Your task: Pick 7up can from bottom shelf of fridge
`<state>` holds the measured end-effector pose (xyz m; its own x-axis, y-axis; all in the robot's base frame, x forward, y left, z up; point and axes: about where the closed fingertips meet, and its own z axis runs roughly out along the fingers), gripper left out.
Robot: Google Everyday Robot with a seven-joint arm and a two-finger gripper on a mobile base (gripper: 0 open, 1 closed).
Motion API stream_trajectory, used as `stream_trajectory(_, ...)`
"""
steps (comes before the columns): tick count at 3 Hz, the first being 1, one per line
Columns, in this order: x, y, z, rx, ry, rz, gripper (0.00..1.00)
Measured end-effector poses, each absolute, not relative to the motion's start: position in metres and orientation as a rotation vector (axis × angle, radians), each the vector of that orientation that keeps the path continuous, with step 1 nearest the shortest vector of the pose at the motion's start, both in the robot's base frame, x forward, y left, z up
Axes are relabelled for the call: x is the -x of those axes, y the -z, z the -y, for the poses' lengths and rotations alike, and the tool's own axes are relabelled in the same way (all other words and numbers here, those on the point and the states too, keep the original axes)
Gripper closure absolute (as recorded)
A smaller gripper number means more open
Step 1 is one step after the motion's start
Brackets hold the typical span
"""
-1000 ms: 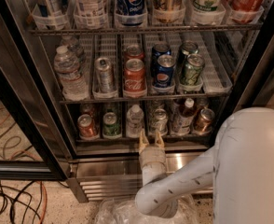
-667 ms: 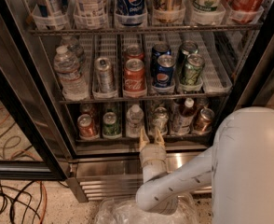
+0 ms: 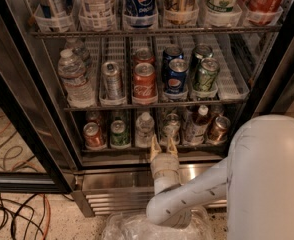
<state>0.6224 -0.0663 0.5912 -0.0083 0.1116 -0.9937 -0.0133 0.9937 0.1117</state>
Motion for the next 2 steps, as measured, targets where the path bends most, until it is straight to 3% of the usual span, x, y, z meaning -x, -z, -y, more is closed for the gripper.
stream_trajectory(2,-0.5995,-0.5916,0.0632,-0.131,0.005,-1.582,0.48)
